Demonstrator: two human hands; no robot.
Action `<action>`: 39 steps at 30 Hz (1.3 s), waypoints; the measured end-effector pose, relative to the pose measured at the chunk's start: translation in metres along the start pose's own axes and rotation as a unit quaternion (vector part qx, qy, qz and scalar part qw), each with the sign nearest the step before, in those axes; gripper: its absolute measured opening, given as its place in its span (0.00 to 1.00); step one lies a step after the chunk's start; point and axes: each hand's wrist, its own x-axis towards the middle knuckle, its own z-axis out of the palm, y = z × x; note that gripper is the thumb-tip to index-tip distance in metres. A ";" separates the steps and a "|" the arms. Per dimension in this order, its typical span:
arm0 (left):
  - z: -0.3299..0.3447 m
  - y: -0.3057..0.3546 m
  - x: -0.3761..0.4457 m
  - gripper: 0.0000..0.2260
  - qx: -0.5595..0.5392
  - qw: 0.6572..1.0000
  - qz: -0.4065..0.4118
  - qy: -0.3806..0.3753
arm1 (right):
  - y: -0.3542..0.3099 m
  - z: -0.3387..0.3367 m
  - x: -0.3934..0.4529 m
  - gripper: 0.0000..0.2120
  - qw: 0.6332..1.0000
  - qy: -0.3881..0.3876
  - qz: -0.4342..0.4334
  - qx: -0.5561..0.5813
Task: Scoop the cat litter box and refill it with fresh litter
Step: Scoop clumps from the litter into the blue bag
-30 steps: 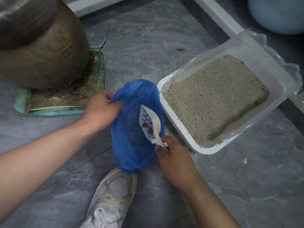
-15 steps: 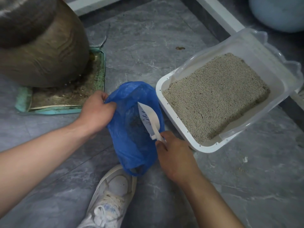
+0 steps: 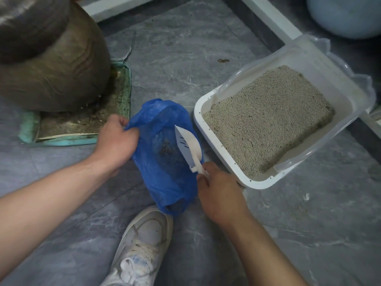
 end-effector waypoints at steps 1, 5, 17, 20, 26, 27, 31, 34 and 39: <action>0.001 0.000 0.000 0.05 -0.005 1.000 -0.004 -0.008 | 0.000 0.001 -0.001 0.08 1.000 0.000 0.004 0.005; 0.006 -0.005 -0.001 0.06 -0.021 0.999 -0.014 -0.039 | 0.000 0.004 -0.004 0.07 1.000 0.008 0.016 0.017; 0.005 0.009 -0.013 0.12 -0.052 0.991 -0.033 -0.119 | -0.016 -0.046 -0.028 0.10 0.970 0.010 0.046 0.239; 0.005 0.015 -0.018 0.11 -0.060 0.987 -0.032 -0.147 | -0.015 -0.059 -0.026 0.12 0.890 0.018 0.125 0.439; -0.001 0.021 -0.011 0.25 -0.004 0.990 -0.030 -0.136 | -0.004 -0.077 -0.017 0.07 0.779 0.079 0.222 0.581; -0.001 0.022 -0.009 0.26 0.002 0.990 -0.030 -0.135 | -0.001 -0.078 -0.016 0.07 0.776 0.082 0.230 0.581; 0.002 0.032 -0.012 0.17 0.014 0.990 0.001 -0.141 | 0.003 -0.080 -0.018 0.08 0.780 0.090 0.243 0.569; 0.004 0.034 -0.012 0.15 0.016 0.991 0.004 -0.131 | 0.004 -0.080 -0.020 0.09 0.777 0.090 0.256 0.567; 0.004 0.036 -0.011 0.30 0.182 0.949 0.255 -0.038 | 0.003 -0.078 -0.019 0.09 0.726 0.061 0.293 0.619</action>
